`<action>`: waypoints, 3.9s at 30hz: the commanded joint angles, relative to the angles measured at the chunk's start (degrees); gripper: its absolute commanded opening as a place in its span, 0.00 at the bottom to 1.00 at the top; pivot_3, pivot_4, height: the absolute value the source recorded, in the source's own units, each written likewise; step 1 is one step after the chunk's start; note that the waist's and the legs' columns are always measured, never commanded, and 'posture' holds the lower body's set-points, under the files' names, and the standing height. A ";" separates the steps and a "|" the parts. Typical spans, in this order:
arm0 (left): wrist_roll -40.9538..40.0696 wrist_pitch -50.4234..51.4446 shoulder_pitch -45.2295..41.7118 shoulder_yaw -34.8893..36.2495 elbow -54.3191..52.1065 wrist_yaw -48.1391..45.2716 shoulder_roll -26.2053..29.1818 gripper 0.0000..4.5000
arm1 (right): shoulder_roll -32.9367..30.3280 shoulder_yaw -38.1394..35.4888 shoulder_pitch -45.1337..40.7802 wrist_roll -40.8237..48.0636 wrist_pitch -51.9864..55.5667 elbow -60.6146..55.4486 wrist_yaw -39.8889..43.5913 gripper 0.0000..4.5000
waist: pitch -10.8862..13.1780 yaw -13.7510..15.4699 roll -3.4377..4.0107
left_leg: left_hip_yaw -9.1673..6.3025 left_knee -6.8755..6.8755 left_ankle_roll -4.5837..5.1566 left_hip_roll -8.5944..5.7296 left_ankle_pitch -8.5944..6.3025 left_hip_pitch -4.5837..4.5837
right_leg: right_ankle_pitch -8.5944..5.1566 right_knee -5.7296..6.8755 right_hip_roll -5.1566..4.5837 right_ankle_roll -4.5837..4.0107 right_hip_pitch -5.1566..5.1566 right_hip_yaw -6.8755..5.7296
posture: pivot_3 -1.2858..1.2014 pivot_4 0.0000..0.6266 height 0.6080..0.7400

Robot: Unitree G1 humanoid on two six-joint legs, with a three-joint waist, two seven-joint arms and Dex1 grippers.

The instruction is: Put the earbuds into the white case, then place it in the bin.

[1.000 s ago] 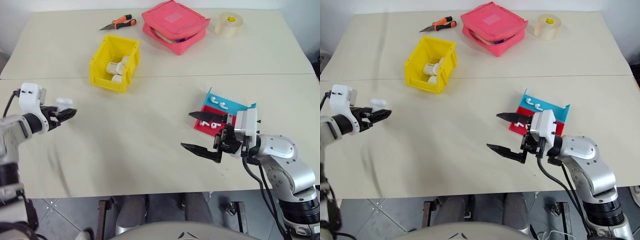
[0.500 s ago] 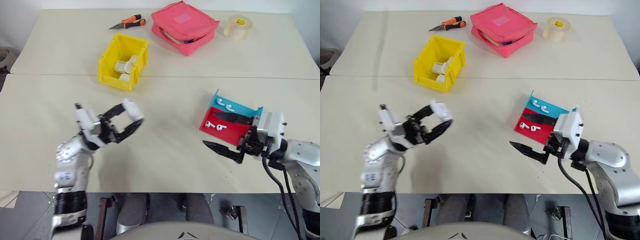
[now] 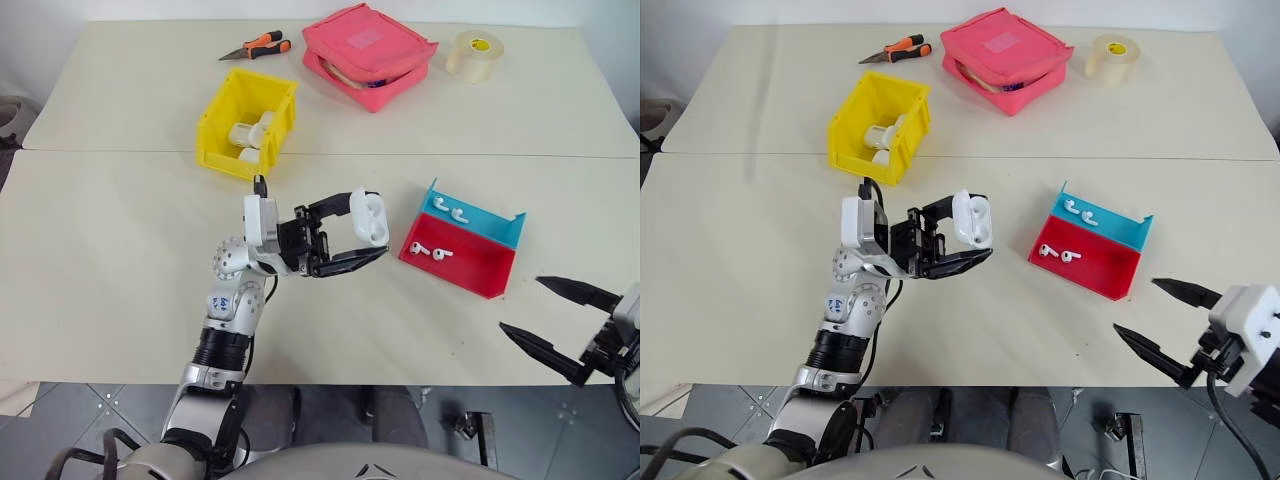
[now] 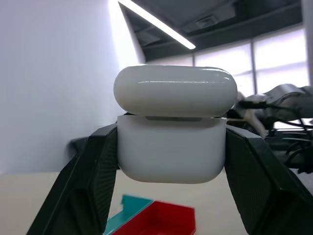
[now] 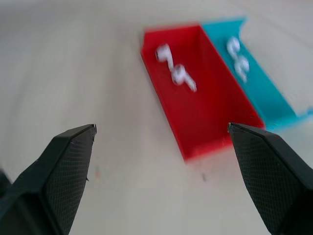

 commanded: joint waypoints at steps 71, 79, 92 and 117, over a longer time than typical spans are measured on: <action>0.88 0.95 7.17 -0.39 -8.70 5.98 6.50 0.62 | -13.22 70.62 -77.12 -41.43 4.52 29.46 19.59 0.29 | -0.06 -1.58 0.20 | -0.26 0.30 -0.01 0.02 -0.01 -0.45 | 0.24 -0.40 0.02 0.06 -0.16 -0.23 | 0.52 0.24 1.00; 0.78 0.92 7.44 -0.38 -8.79 5.82 6.53 0.62 | -12.33 69.90 -76.75 -41.86 4.79 29.28 19.95 0.21 | -0.06 -1.52 0.20 | -0.26 0.35 -0.01 0.02 -0.01 -0.45 | 0.25 -0.37 0.02 0.06 -0.15 -0.22 | 0.52 0.24 1.00; 0.43 0.35 6.37 -0.23 -7.25 3.94 6.51 0.62 | -13.57 59.03 -70.47 -35.78 8.41 22.61 16.84 0.12 | -0.06 -1.34 0.20 | -0.26 0.35 -0.01 0.02 -0.01 -0.46 | 0.25 -0.36 0.02 0.06 -0.15 -0.22 | 0.52 0.24 1.00; -5.89 16.34 1.93 2.54 -6.15 1.96 7.89 0.62 | 29.79 35.76 -46.92 9.79 4.57 -5.32 -17.04 0.12 | -0.08 -1.55 0.27 | -0.30 0.56 -0.03 -0.01 -0.04 -0.38 | 0.23 0.02 0.05 0.02 -0.13 -0.16 | 0.52 0.24 1.00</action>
